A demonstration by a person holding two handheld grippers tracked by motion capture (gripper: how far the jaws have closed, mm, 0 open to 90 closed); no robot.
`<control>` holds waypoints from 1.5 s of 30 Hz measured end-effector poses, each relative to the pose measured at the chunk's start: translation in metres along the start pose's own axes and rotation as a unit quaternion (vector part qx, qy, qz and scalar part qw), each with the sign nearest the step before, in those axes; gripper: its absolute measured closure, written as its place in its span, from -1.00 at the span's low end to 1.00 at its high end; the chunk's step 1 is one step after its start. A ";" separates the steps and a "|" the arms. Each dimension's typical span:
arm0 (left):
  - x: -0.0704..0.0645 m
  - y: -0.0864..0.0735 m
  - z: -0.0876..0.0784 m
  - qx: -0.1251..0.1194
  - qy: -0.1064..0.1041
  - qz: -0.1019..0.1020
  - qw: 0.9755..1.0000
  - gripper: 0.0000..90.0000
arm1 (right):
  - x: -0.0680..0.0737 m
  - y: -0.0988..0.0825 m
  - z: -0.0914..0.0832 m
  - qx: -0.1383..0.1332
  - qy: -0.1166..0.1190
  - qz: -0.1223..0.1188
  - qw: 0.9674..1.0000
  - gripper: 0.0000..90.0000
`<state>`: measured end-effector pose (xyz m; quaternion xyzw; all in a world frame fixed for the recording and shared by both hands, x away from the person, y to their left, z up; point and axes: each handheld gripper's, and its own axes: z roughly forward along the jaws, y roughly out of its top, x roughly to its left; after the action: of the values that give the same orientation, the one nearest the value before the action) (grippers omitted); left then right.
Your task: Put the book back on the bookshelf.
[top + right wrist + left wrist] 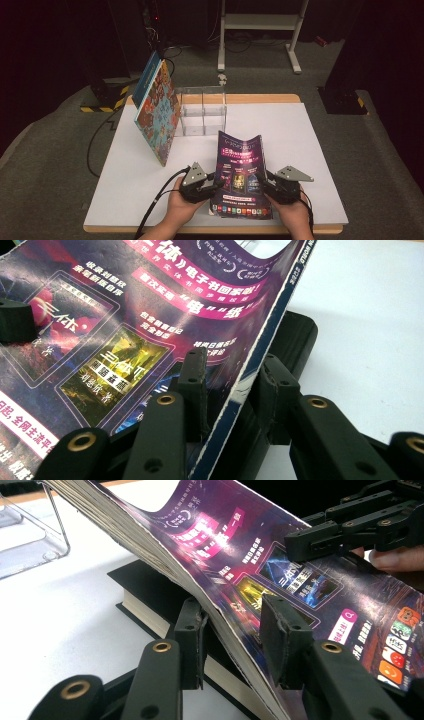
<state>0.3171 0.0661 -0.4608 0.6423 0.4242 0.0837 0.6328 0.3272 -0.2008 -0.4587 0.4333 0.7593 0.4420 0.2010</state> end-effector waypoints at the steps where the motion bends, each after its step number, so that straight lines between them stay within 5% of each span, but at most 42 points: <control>1: 0.000 0.001 -0.001 0.000 -0.001 0.003 1.000 0.42 | 0.000 0.000 0.000 -0.001 0.000 0.000 1.000 0.50; 25: 0.004 0.015 -0.016 -0.035 0.000 0.016 0.999 0.54 | 0.011 0.015 -0.004 -0.037 0.006 -0.008 0.999 0.54; 45: 0.028 0.043 -0.042 -0.086 0.029 0.007 0.996 0.70 | 0.035 0.054 0.018 -0.062 0.017 -0.012 0.998 0.65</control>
<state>0.3264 0.1224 -0.4274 0.5858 0.4291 0.1433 0.6724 0.3462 -0.1498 -0.4193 0.4034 0.7390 0.4928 0.2198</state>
